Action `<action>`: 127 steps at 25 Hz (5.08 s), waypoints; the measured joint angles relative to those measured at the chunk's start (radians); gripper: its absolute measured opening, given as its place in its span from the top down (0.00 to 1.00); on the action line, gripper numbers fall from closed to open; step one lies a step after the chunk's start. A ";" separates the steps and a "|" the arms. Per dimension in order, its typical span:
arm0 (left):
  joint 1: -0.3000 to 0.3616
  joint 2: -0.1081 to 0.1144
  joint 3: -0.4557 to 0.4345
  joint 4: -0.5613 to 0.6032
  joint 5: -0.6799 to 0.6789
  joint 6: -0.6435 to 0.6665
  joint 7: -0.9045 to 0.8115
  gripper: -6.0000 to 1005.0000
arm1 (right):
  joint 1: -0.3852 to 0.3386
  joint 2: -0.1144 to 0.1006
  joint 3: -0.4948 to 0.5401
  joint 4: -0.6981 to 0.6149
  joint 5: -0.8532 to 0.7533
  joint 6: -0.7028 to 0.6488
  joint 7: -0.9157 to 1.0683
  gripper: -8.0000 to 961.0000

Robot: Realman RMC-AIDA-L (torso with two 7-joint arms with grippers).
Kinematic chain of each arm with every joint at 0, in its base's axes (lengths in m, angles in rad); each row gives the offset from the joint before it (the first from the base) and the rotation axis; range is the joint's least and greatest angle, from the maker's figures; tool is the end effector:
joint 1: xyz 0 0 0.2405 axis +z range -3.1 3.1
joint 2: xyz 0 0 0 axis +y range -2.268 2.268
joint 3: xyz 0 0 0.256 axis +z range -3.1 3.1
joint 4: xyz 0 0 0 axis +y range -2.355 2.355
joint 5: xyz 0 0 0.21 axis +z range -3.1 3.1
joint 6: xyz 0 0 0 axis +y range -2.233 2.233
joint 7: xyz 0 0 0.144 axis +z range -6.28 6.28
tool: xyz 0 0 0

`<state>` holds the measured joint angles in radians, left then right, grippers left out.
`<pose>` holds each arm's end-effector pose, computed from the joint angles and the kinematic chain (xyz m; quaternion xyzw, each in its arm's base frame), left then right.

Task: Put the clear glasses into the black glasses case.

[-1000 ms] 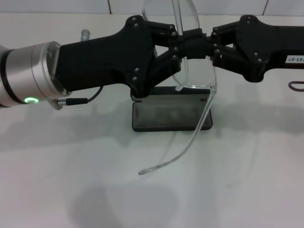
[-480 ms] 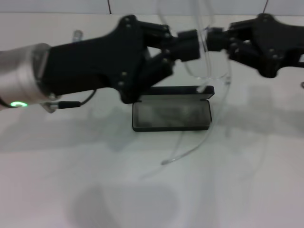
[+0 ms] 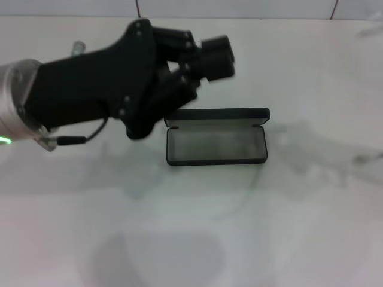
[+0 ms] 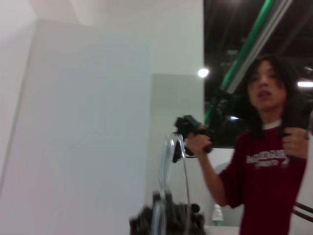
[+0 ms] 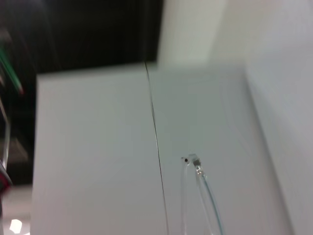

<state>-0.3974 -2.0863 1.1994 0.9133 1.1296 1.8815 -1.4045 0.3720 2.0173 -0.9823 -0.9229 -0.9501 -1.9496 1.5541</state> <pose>-0.1469 0.2794 0.0394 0.8500 0.0092 0.5262 0.0235 0.1705 0.2849 0.1203 -0.7963 0.0193 0.6024 0.0511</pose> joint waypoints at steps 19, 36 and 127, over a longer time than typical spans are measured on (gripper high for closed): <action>-0.148 -0.003 0.285 -0.074 -0.027 0.022 -0.012 0.93 | 0.155 0.007 -0.074 0.376 0.244 -0.110 -0.465 0.94; -0.140 -0.005 0.242 -0.114 -0.181 0.022 0.026 0.93 | 0.175 0.005 -0.361 0.397 0.243 0.104 -0.656 0.94; -0.129 -0.004 0.161 -0.255 -0.227 -0.068 0.177 0.92 | 0.184 0.007 -0.495 0.403 0.259 0.212 -0.658 0.94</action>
<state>-0.5262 -2.0908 1.3608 0.6581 0.9026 1.8135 -1.2271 0.5557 2.0244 -1.4769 -0.5203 -0.6916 -1.7373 0.8957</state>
